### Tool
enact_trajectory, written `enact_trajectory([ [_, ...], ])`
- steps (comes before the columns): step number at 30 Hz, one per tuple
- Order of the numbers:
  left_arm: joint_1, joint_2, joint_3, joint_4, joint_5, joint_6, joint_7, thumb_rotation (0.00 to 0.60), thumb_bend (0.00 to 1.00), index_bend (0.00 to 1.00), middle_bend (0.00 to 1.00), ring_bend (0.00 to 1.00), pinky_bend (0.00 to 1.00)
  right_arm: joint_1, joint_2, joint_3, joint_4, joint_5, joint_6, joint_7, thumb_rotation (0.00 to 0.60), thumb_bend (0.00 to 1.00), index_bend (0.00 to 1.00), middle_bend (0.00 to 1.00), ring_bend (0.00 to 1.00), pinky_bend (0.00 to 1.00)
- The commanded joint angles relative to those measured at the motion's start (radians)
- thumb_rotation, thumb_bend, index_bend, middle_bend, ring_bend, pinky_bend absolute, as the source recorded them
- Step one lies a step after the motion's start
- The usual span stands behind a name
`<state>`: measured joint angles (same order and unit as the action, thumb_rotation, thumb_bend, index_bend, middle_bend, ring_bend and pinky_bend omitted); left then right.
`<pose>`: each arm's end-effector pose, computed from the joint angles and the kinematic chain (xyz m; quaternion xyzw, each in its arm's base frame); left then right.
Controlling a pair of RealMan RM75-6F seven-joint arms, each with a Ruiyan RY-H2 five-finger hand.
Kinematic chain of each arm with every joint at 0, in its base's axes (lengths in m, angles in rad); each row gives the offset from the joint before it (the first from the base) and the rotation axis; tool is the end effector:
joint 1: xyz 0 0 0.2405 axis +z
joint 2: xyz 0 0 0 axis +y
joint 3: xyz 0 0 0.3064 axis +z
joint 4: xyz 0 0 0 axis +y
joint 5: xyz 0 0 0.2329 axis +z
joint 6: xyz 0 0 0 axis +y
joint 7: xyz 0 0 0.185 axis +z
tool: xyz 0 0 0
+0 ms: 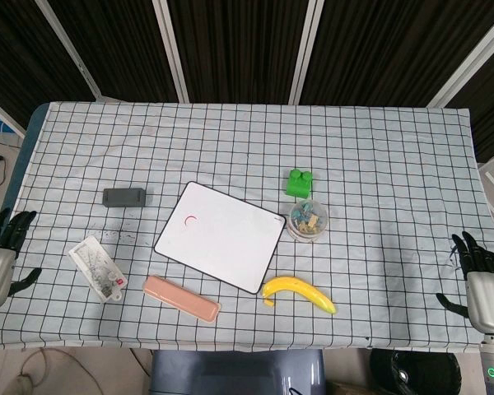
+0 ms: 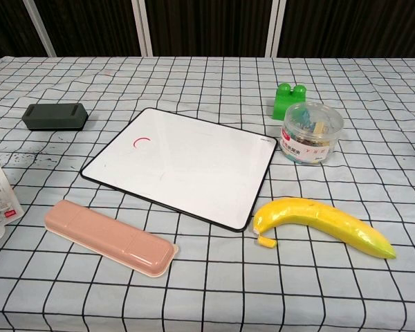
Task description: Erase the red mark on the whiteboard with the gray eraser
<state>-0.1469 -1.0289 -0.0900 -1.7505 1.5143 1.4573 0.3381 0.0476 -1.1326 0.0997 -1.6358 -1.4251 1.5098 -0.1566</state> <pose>-0.3193 0.2549 0.1798 -0.6578 -0.2683 -0.3299 0.6217 -0.3730 -0.2242 0.1705 0.5719 -0.3609 0.3496 0.6484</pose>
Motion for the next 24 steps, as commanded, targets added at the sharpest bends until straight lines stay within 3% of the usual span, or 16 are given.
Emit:
enact_trajectory([
  [1, -0.08, 0.013, -0.042, -0.033, -0.078, -0.125, 0.036, 0.6, 0.1, 0.02, 0.1, 0.0, 0.0, 0.0, 0.0, -0.001, 0.0, -0.001, -0.001, 0.0, 0.6, 0.03, 0.0, 0.08, 0.17, 0.18],
  [13, -0.326, -0.017, -0.158, 0.039, -0.362, -0.446, 0.136, 0.6, 0.1, 0.0, 0.08, 0.0, 0.02, 0.001, -0.001, 0.001, 0.0, 0.009, -0.006, -0.001, 0.6, 0.03, 0.0, 0.08, 0.17, 0.18],
  [24, -0.5, -0.165, -0.177, 0.297, -0.467, -0.626, 0.13, 0.6, 0.09, 0.01, 0.12, 0.0, 0.09, 0.004, -0.002, 0.006, 0.004, 0.023, -0.015, 0.0, 0.6, 0.03, 0.0, 0.08, 0.17, 0.18],
])
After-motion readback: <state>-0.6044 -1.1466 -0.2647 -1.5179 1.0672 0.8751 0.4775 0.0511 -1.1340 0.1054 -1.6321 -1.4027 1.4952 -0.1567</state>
